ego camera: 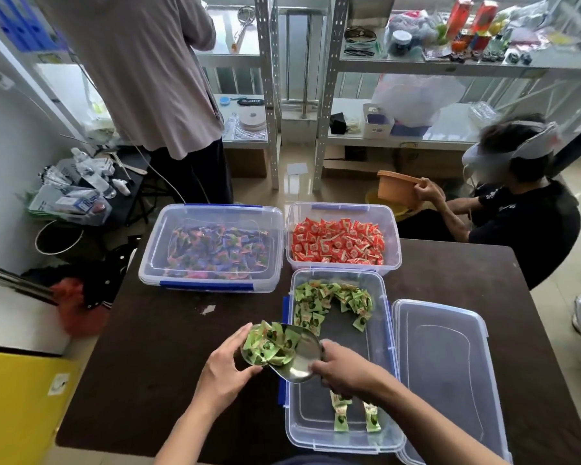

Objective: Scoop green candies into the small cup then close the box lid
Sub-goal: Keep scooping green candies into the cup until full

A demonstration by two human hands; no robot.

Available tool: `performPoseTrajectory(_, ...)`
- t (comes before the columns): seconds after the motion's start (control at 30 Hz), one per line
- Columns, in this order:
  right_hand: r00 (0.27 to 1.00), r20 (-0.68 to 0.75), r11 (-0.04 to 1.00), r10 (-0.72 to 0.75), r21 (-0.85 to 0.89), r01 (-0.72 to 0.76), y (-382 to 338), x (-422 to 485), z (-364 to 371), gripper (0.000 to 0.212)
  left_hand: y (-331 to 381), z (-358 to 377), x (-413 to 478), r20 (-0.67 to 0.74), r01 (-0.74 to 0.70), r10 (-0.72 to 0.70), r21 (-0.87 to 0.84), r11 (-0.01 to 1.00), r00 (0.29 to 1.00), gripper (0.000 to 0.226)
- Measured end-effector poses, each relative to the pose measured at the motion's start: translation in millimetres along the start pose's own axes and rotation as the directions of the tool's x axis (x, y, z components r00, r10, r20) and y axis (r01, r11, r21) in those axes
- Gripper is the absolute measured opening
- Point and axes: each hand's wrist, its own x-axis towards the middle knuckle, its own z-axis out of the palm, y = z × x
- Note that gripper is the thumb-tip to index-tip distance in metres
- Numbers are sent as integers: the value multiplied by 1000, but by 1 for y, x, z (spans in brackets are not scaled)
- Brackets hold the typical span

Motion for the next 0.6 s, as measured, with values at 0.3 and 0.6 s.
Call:
performPoseTrajectory(0.3,1000,-19,859,10,-512,-19,-45,13,15,62,1,4,-5,133,-196,181,118,973,975,112)
performPoseTrajectory(0.6,1000,22,878,10,-478,2,-62,-9,17,60,-5,17,-28,113,-501,504,416,759,856,67)
